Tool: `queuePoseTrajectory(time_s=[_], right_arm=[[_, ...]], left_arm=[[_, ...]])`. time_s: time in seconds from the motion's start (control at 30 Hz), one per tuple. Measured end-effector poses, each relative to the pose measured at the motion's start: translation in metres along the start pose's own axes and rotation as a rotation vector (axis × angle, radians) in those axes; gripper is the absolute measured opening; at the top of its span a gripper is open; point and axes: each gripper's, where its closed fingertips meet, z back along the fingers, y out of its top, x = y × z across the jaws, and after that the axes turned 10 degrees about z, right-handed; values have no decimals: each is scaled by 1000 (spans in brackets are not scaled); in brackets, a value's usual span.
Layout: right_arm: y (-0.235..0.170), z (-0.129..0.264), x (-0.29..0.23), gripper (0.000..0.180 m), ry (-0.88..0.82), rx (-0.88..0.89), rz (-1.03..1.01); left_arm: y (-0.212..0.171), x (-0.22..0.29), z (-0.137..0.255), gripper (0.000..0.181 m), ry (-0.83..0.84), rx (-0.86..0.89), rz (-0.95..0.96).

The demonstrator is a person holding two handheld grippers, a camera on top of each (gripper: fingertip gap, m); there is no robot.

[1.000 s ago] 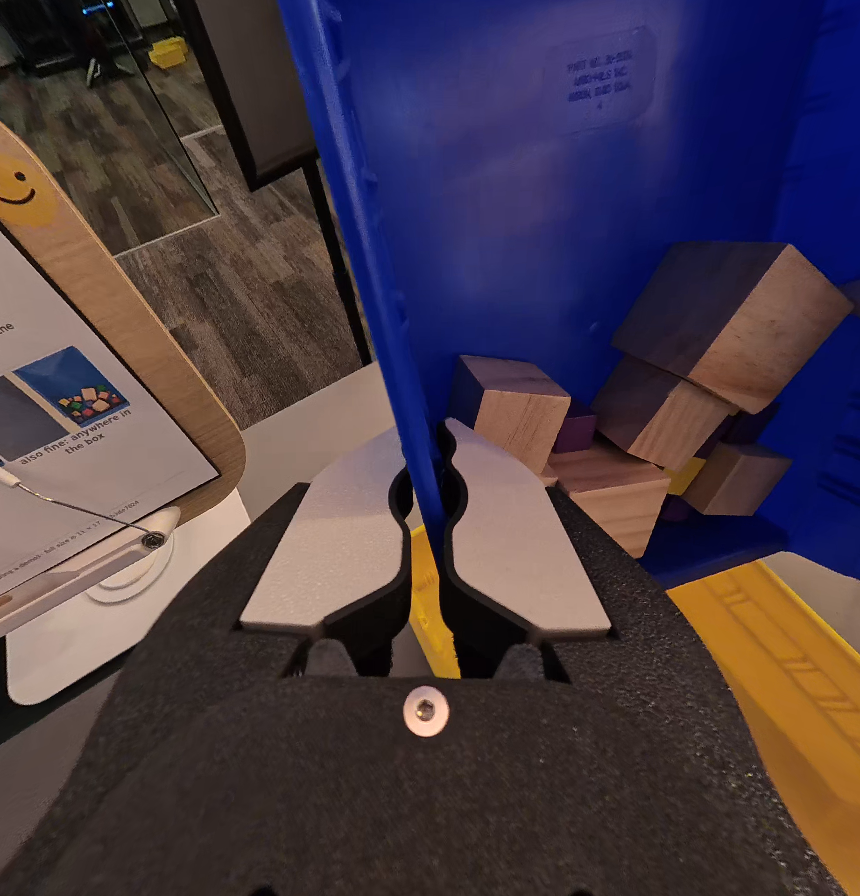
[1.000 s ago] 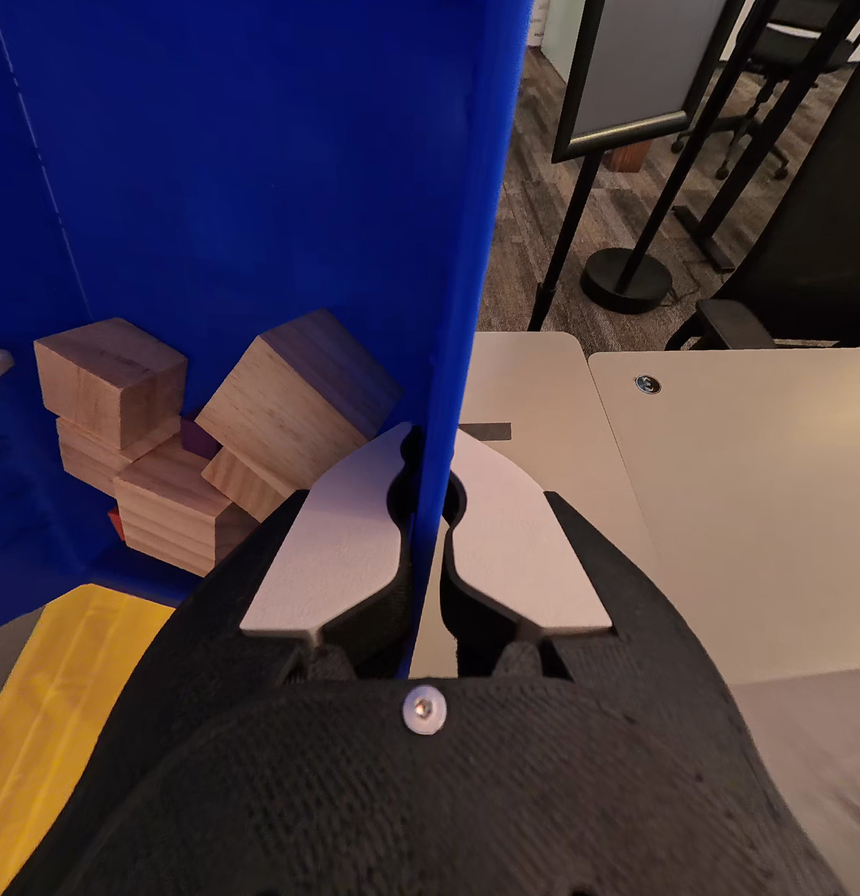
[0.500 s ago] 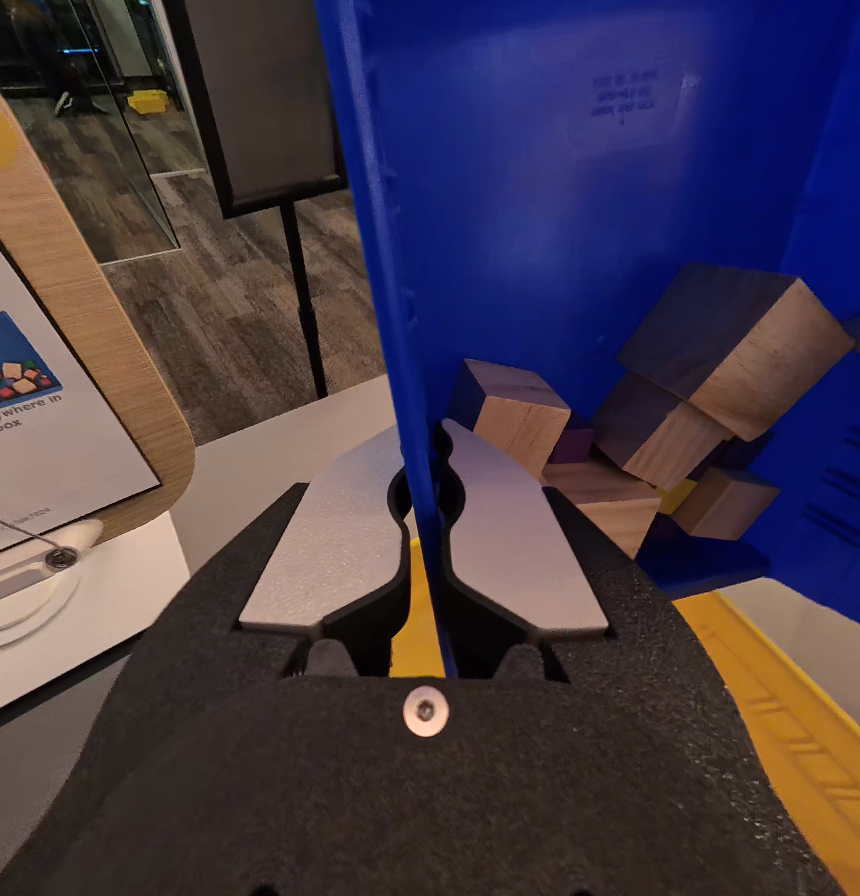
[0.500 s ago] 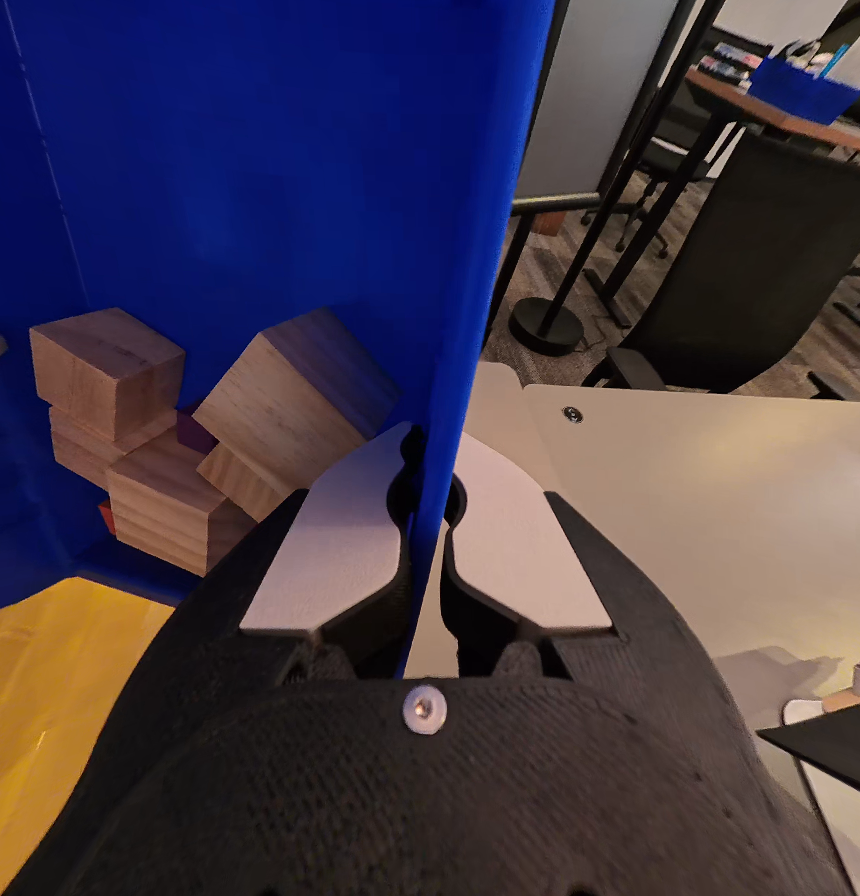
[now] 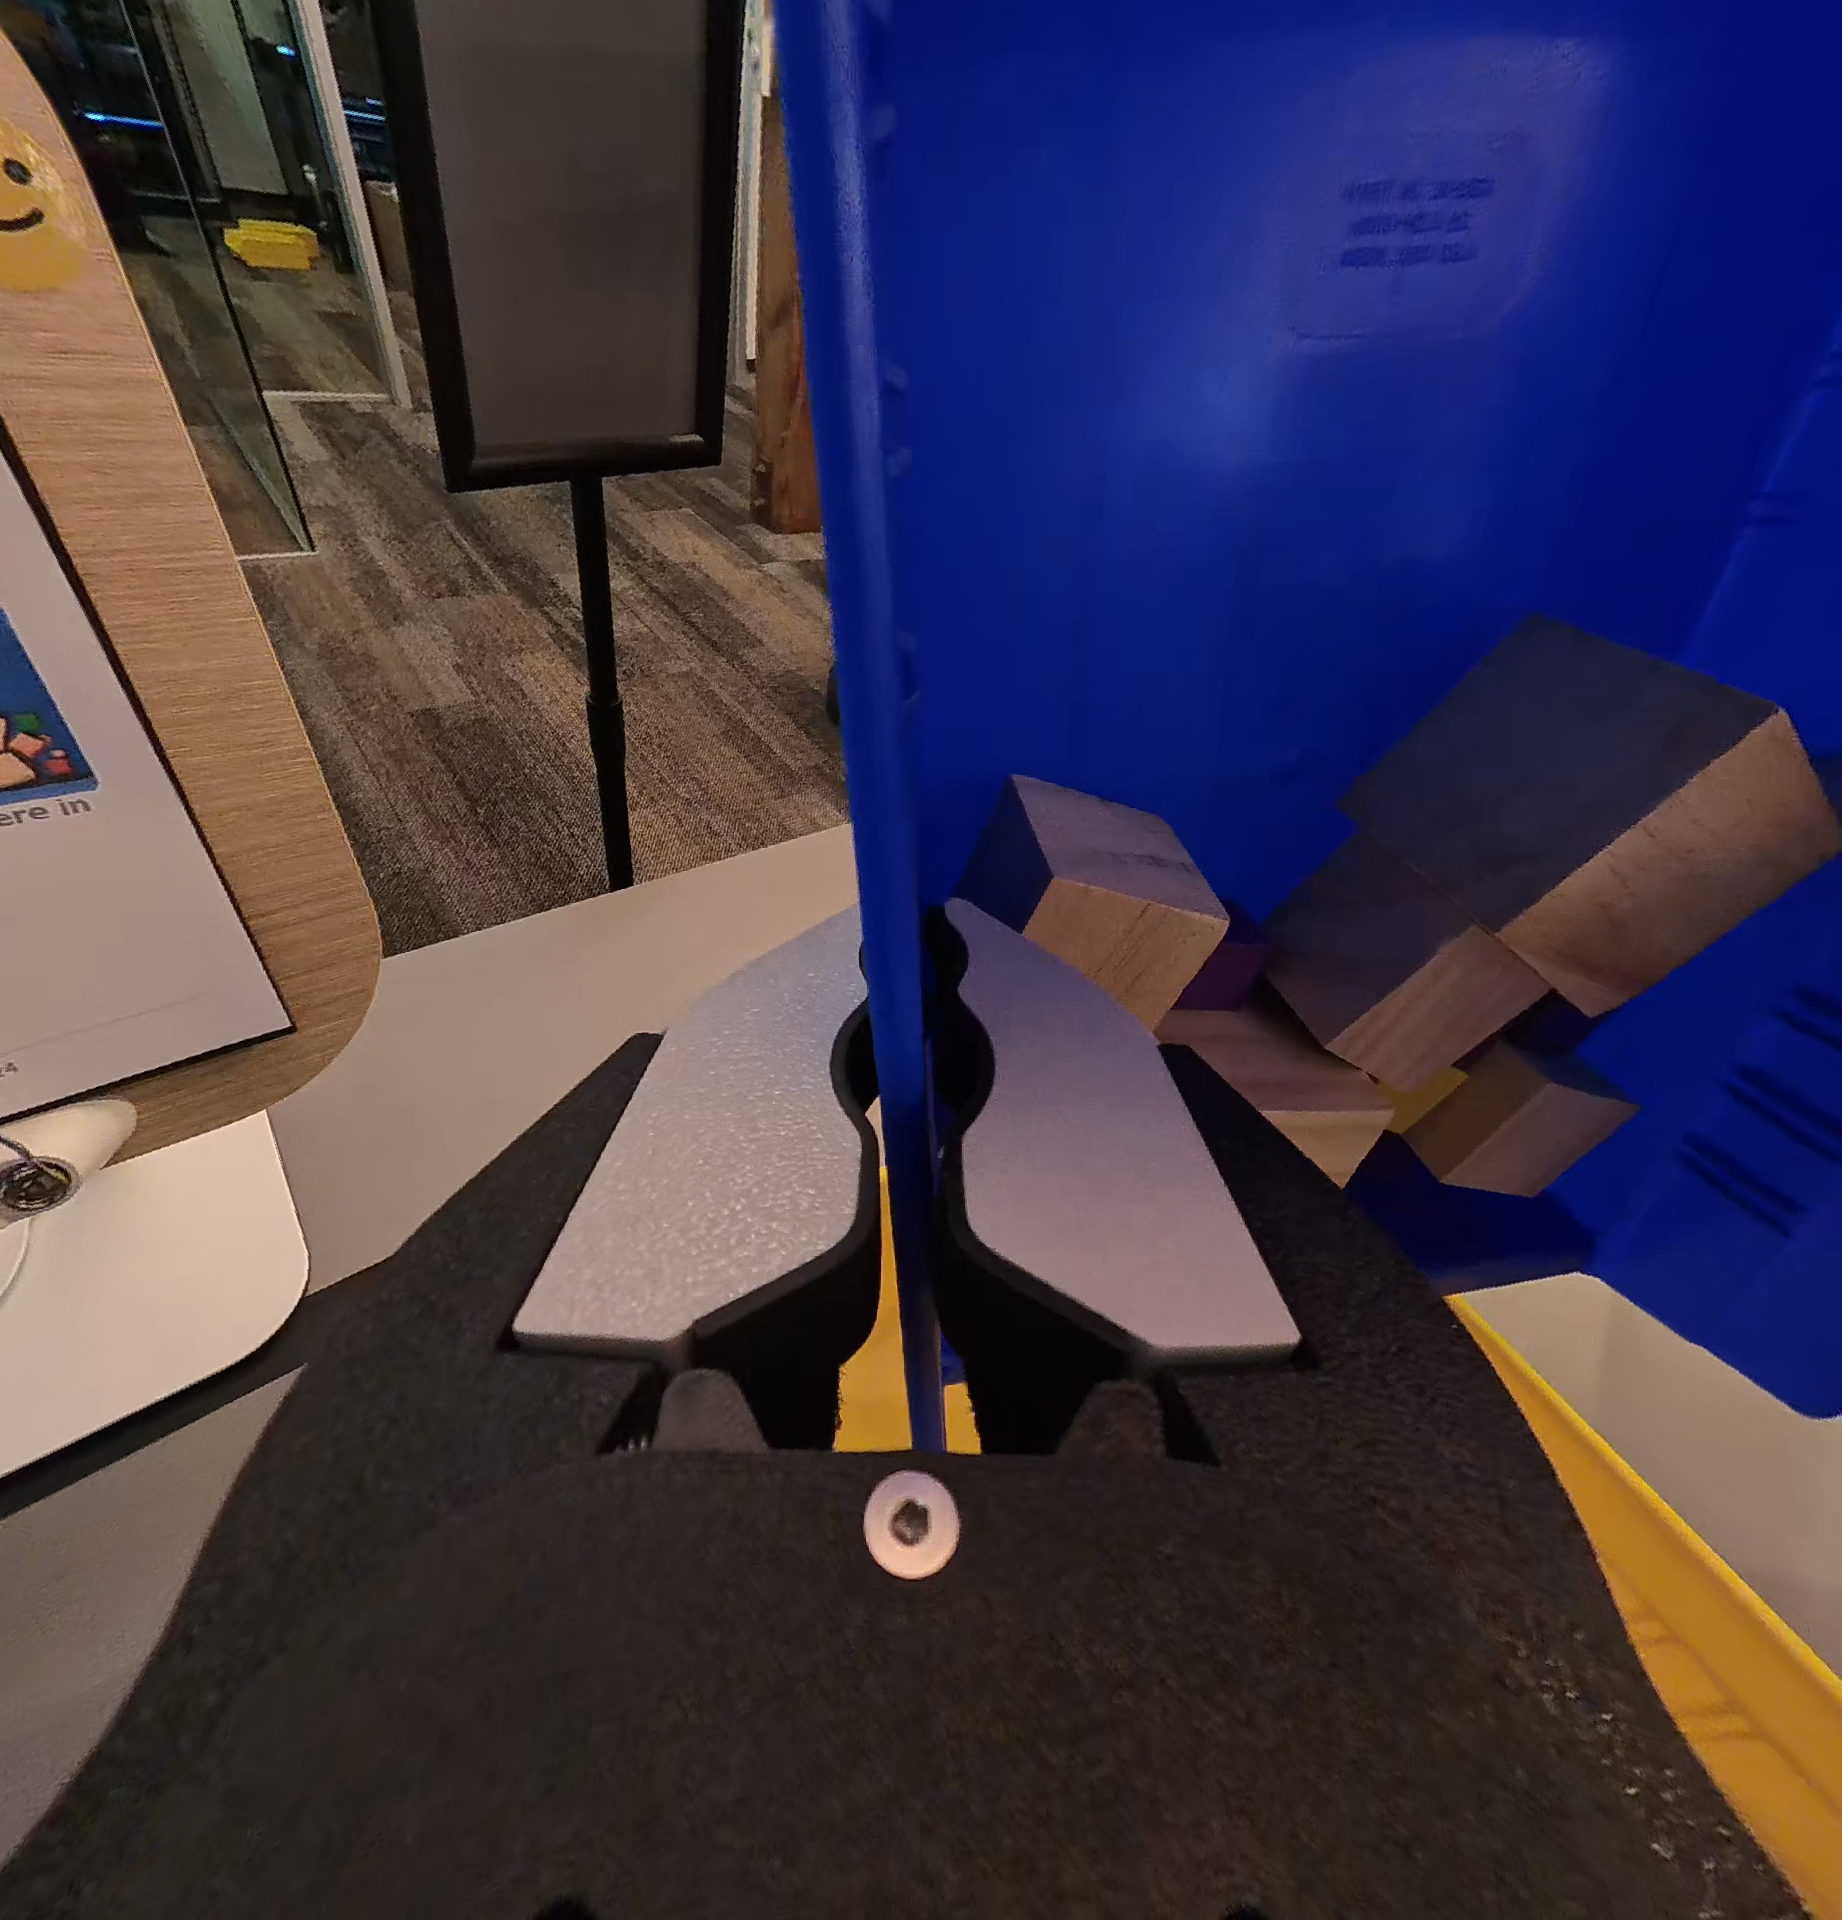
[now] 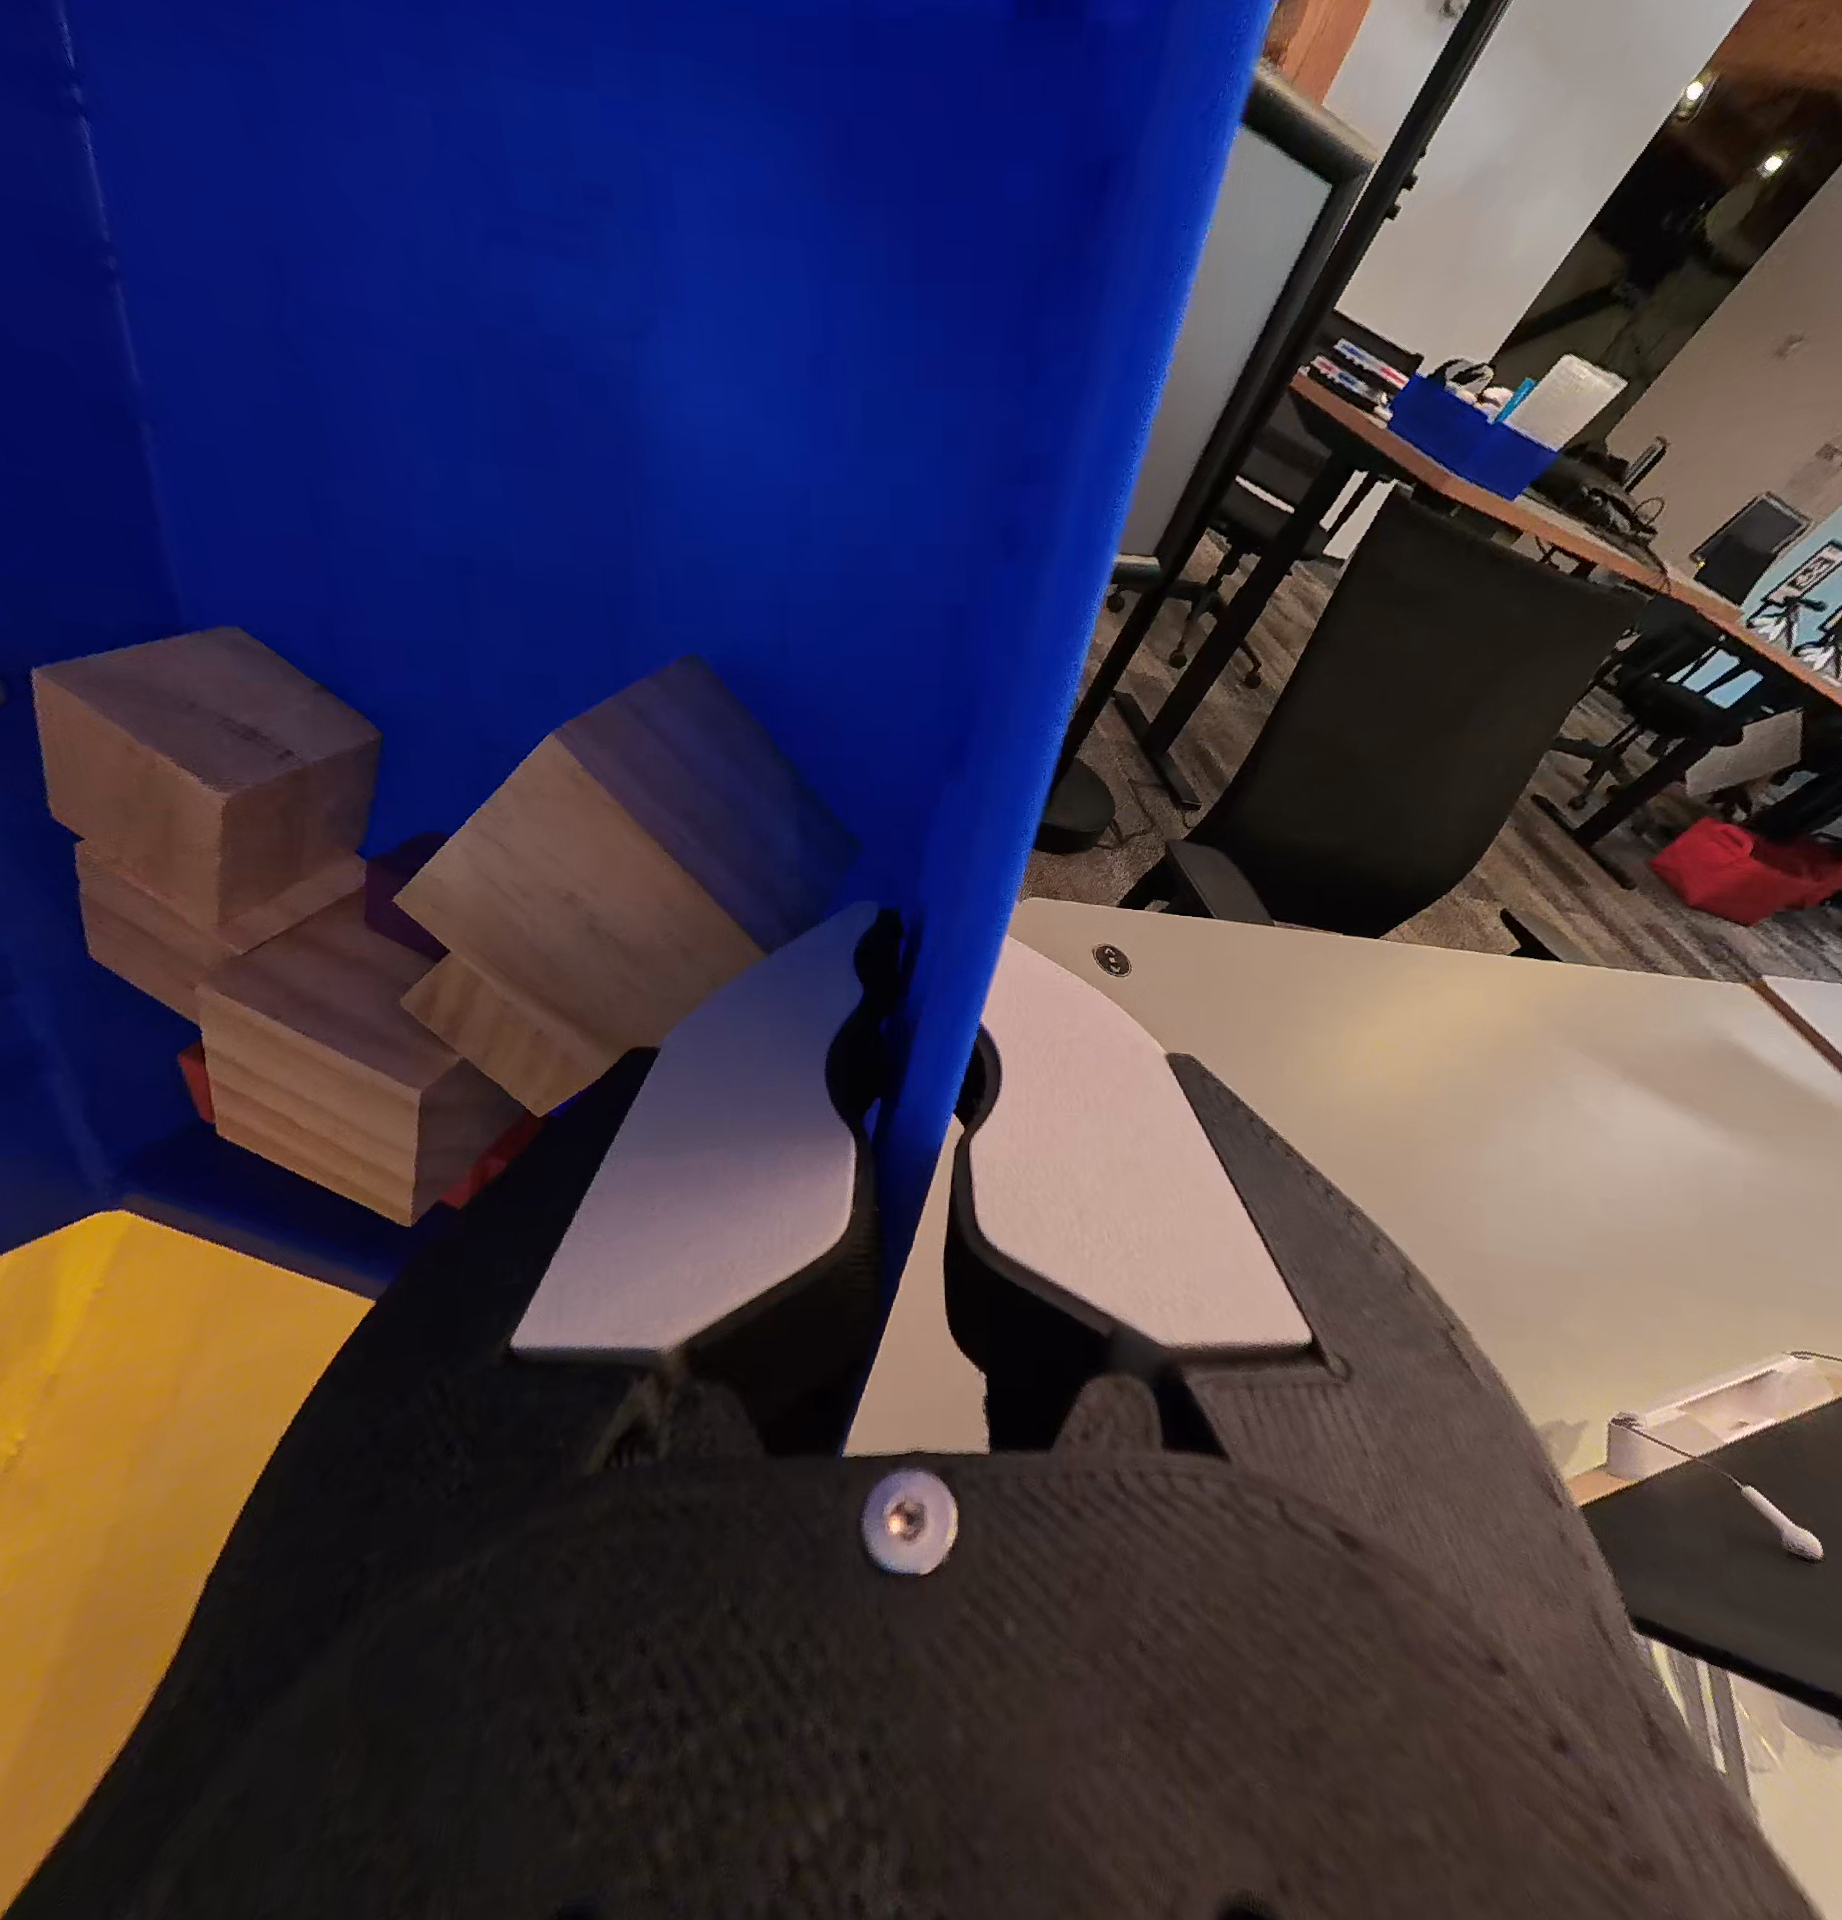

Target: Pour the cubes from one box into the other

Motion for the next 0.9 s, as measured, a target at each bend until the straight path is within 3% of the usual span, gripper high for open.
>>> queuePoseTrajectory(time_s=[0.9], right_arm=[[19,14,1,6,-68,105,6]], left_arm=[[2,-1,10,5,-34,42,53]])
